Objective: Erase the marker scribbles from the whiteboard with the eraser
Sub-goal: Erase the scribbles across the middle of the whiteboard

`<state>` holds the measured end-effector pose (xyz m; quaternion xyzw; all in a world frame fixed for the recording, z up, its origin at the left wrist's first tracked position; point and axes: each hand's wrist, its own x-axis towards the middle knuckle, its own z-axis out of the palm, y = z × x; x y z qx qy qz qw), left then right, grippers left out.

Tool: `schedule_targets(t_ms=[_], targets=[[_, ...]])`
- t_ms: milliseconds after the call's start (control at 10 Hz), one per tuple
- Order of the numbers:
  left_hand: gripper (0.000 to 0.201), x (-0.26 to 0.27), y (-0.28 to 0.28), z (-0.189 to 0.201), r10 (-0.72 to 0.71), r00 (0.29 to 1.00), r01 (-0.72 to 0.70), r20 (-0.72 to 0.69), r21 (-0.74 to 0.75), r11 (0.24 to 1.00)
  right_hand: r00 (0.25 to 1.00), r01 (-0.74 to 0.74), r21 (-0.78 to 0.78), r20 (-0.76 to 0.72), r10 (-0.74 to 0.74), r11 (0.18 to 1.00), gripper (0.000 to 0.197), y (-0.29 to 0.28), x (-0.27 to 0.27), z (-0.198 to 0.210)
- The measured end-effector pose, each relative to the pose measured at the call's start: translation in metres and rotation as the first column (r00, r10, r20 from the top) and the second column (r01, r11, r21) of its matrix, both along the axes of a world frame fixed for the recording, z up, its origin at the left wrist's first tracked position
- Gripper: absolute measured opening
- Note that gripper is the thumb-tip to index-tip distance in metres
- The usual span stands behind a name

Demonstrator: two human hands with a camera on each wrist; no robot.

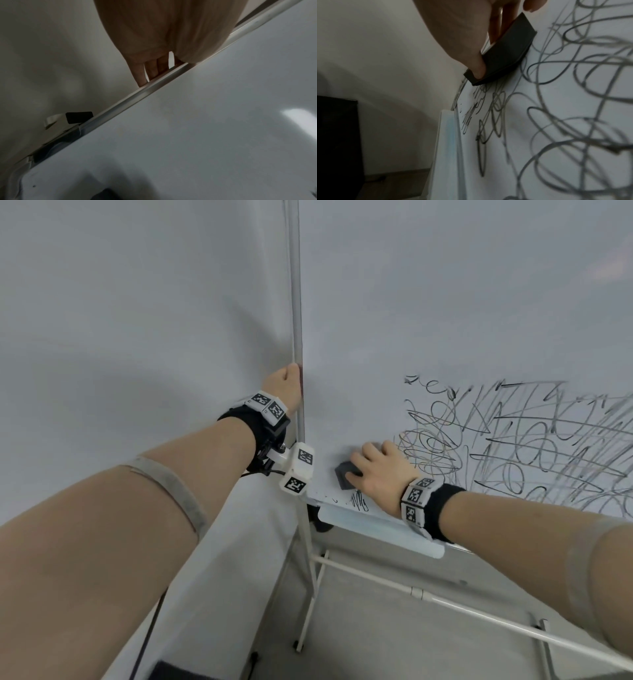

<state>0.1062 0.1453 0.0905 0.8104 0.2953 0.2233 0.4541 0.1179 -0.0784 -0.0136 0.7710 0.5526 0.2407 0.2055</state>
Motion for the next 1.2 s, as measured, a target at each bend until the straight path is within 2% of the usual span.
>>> schedule_targets(t_ms=[100, 200, 300, 400, 500, 600, 700, 800, 900, 1000, 1200], targets=[[0.042, 0.001, 0.005, -0.002, -0.030, 1.000, 0.029, 0.003, 0.032, 0.999, 0.999, -0.024, 0.139, 0.027, 0.021, 0.990, 0.038, 0.010, 0.007, 0.025], [0.040, 0.002, 0.003, -0.004, -0.046, 0.999, 0.046, -0.003, 0.021, 0.999, 0.999, -0.014, 0.155, 0.035, 0.009, 0.988, 0.034, 0.019, 0.008, 0.028], [0.045, 0.008, 0.001, -0.005, -0.041, 0.999, 0.041, -0.010, 0.047, 0.998, 0.999, 0.039, -0.051, -0.010, -0.040, 0.998, 0.024, 0.015, -0.003, -0.006], [0.046, 0.010, 0.005, -0.005, -0.029, 1.000, 0.028, 0.009, 0.041, 0.999, 0.997, 0.072, -0.189, -0.021, -0.077, 0.979, 0.030, 0.010, -0.007, -0.012], [0.047, 0.012, 0.012, -0.010, -0.025, 0.997, 0.024, 0.067, 0.015, 1.000, 0.999, 0.037, -0.016, -0.022, -0.037, 0.999, 0.033, 0.021, 0.001, 0.009], [0.048, 0.011, 0.013, -0.010, -0.037, 0.997, 0.039, 0.074, -0.017, 0.999, 0.999, 0.044, -0.137, 0.021, -0.042, 0.990, 0.029, 0.030, 0.000, 0.009], [0.046, 0.012, 0.013, -0.010, -0.087, 0.995, 0.087, 0.047, -0.004, 0.996, 1.000, 0.014, -0.349, 0.006, -0.012, 0.937, 0.026, 0.023, -0.008, -0.004], [0.034, 0.011, 0.012, -0.009, -0.122, 0.992, 0.124, 0.023, -0.072, 0.990, 0.995, -0.014, -0.513, -0.091, -0.038, 0.858, 0.036, 0.022, -0.005, -0.009], [0.031, 0.010, 0.015, -0.007, -0.147, 0.989, 0.149, 0.025, -0.081, 0.986, 0.997, -0.008, -0.559, -0.067, -0.036, 0.829, 0.039, 0.031, -0.006, 0.001], [0.033, 0.006, 0.020, -0.007, -0.167, 0.986, 0.168, 0.023, -0.102, 0.980, 1.000, -0.029, -0.541, -0.026, 0.018, 0.841, 0.038, 0.043, -0.002, -0.011], [0.040, 0.007, 0.022, -0.006, -0.185, 0.983, 0.184, -0.012, -0.040, 0.982, 0.995, -0.101, -0.538, -0.059, 0.082, 0.837, 0.033, 0.077, -0.015, -0.031]])
